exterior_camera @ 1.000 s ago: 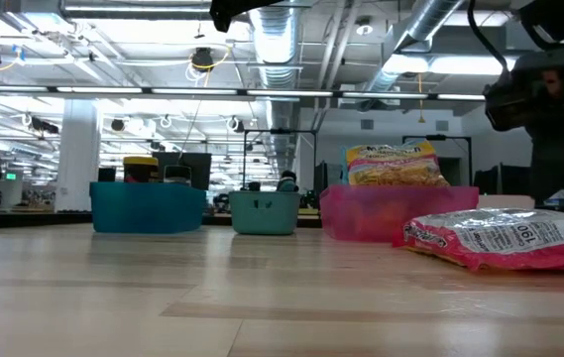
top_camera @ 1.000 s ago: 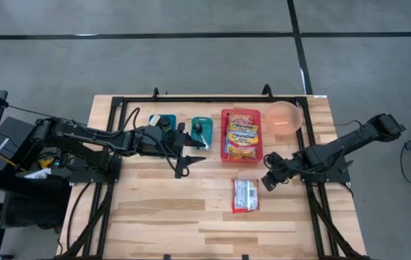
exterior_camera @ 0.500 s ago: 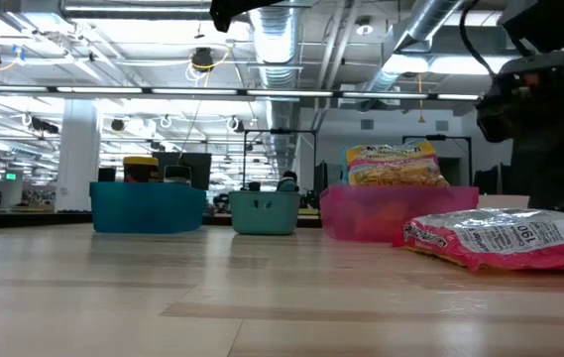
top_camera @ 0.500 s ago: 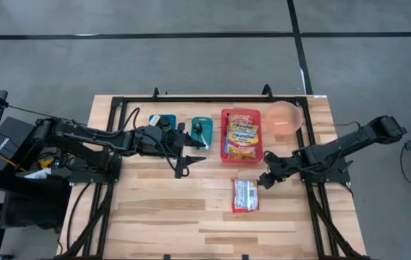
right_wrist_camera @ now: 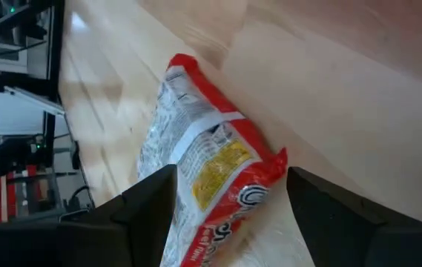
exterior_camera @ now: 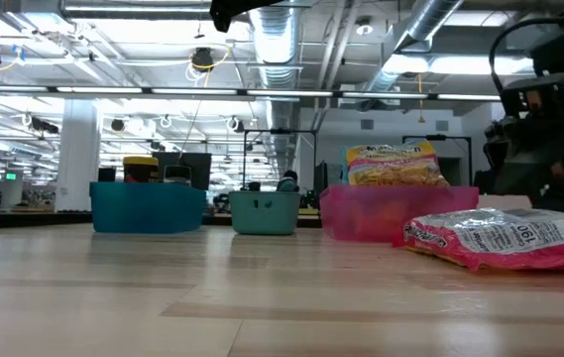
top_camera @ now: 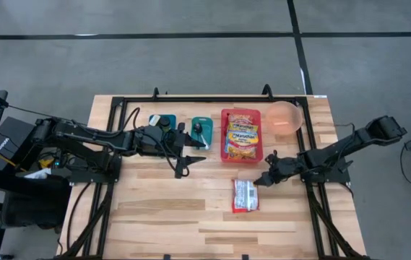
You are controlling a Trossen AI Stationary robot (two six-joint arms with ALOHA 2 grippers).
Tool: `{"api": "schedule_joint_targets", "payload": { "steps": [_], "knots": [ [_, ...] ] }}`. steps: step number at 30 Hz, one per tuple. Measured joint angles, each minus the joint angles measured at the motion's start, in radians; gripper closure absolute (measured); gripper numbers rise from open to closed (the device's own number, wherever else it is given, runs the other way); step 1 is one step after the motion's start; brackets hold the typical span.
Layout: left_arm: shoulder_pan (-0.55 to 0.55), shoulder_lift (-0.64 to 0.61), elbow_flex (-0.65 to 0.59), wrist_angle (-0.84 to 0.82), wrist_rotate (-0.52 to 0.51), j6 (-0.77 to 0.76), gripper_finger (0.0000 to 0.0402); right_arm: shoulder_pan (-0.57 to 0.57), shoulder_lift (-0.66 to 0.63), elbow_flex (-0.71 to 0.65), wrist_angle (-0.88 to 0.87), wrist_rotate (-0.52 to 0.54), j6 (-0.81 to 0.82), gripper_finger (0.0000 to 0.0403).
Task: Pick & Place Food Item
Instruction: Put the orange noodle pack into the red bin
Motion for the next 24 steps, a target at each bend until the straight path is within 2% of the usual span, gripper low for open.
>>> {"api": "schedule_joint_targets", "payload": {
  "steps": [8, 24],
  "knots": [
    [0.000, 0.000, 0.000, 0.000, 0.000, 0.000, 0.0192, 0.000, 0.033, -0.001, -0.016, 0.002, 0.042, 0.0154],
    [0.000, 0.000, -0.005, 0.006, 0.000, 0.000, 0.0192, 0.000, 0.241, 0.003, 0.253, -0.008, -0.017, 0.0154]
  ]
}}
